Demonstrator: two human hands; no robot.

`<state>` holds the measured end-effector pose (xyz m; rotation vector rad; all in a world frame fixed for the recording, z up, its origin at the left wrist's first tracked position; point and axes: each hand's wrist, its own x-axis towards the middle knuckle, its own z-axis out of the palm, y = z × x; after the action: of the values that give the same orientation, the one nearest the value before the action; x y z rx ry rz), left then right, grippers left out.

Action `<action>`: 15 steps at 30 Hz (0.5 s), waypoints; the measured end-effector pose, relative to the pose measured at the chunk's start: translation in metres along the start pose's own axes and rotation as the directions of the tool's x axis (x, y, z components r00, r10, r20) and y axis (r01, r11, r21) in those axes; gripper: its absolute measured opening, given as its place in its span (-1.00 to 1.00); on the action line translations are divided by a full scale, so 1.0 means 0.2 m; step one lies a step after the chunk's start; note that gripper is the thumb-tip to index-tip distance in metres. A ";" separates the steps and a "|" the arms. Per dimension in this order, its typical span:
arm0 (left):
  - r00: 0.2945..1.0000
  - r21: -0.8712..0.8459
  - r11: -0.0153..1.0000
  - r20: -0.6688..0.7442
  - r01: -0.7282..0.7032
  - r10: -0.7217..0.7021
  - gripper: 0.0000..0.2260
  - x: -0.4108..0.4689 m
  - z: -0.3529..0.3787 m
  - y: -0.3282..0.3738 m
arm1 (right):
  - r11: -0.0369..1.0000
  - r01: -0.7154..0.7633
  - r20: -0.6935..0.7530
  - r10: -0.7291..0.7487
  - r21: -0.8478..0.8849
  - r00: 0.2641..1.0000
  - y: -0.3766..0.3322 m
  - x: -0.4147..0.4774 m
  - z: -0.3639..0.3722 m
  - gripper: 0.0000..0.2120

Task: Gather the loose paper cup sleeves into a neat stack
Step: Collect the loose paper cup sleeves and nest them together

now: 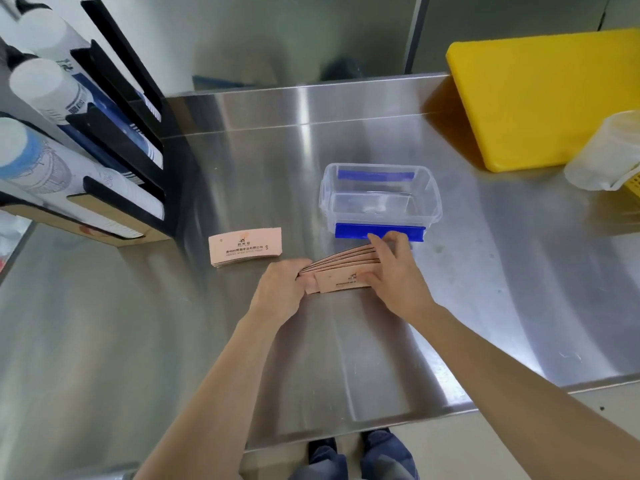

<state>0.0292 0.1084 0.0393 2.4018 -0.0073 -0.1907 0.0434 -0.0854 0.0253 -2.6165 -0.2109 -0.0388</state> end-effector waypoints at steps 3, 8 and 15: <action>0.998 -0.002 1.000 0.056 -0.008 0.008 -0.82 -0.02 -0.01 0.00 | 0.995 -0.017 -0.099 0.007 -0.100 0.995 0.01 0.02 0.04 -0.57; 0.998 -0.064 0.997 0.056 0.031 -0.027 -0.76 -0.04 -0.01 0.00 | 0.988 -0.094 0.069 0.086 0.123 0.994 -0.04 0.03 0.05 -0.62; 0.969 -0.310 0.938 -0.135 0.156 -0.206 -0.89 -0.02 0.03 -0.03 | 0.851 -0.278 0.065 0.279 0.446 0.958 -0.07 0.03 0.06 -0.68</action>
<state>0.0246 0.1087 0.0307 2.1080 0.3020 -0.0696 0.0471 -0.0664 0.0232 -2.1528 0.1516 0.0979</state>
